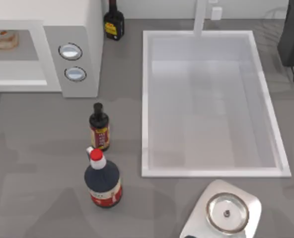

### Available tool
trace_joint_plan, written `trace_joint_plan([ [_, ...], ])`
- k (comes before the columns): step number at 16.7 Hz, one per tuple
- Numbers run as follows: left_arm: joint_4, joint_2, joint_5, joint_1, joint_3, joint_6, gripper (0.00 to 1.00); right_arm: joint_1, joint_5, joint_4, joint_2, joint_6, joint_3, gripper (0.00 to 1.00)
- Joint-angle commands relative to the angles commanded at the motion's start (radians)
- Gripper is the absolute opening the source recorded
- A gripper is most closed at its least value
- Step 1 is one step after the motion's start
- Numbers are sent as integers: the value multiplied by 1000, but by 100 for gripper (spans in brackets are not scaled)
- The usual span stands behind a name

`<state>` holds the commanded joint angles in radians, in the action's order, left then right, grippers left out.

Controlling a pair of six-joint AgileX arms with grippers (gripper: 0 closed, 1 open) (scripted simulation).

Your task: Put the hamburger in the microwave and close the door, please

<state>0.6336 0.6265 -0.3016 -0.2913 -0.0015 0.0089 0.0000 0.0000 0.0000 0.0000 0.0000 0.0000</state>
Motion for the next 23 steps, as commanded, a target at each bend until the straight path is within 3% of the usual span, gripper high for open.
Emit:
trace_joint_plan([
  [6,-12,7,-4,-6,9,7,0,0,0,0,0,0,0,100],
  [10,-132,133,-47,-91,142,97,0,0,0,0,0,0,0,100],
  [23,-983,850,-291,-574,995,670,0,0,0,0,0,0,0,100],
])
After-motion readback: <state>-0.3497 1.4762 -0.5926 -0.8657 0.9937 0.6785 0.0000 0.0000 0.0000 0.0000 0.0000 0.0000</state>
